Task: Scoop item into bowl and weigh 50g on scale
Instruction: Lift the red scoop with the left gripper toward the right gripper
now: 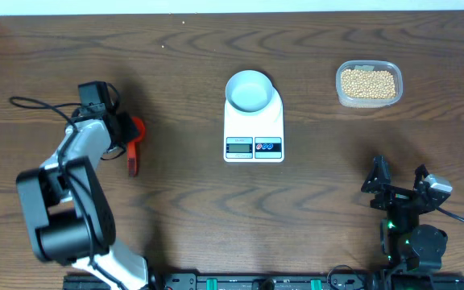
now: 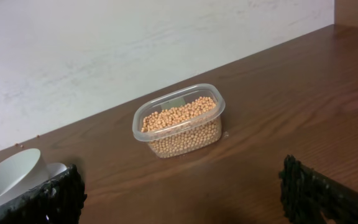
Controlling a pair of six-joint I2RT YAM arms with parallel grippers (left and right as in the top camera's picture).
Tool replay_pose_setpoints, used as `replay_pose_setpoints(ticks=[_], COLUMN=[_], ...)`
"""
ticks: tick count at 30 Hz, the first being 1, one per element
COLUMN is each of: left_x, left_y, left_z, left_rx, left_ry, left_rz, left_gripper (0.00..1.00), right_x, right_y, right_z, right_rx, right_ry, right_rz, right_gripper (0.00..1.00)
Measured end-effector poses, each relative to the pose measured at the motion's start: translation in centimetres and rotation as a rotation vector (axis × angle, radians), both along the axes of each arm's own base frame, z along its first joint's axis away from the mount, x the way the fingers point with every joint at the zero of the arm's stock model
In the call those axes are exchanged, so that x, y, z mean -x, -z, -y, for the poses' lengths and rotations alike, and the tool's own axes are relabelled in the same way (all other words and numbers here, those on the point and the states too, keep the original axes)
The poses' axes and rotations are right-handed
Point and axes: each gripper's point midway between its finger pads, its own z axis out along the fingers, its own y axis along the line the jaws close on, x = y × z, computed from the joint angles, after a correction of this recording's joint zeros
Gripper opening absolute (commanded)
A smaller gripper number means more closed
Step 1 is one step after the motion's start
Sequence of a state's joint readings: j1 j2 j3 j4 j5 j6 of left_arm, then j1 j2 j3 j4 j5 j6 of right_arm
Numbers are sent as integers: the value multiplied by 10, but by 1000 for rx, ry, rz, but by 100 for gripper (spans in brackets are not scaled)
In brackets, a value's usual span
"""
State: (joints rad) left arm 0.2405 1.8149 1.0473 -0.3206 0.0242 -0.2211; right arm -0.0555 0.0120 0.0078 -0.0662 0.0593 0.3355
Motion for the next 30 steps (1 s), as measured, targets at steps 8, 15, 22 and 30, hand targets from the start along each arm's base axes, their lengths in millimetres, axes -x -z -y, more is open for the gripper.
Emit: replay_pose_setpoints(ticks=[8,15,22,30], left_x=[-14,-1,11,20], left_y=[-132,-176,-173,-173], left_z=[15,65,137,194], left_rx=[140,378,587,767], left_ry=[-158,-230,-294,-413], left_rz=[374,452,348,261], left_gripper=[7,7,7,7], right_x=[0,-1,0,1], right_y=[0,-2,-12,-40], right_z=[-2,-12,-49,-84], right_rx=[-1,-25,-57,-91], right_ry=[-12,-71,-284,-497], right_rz=[-1,10,48,-20], right_gripper=[99,99,99,99])
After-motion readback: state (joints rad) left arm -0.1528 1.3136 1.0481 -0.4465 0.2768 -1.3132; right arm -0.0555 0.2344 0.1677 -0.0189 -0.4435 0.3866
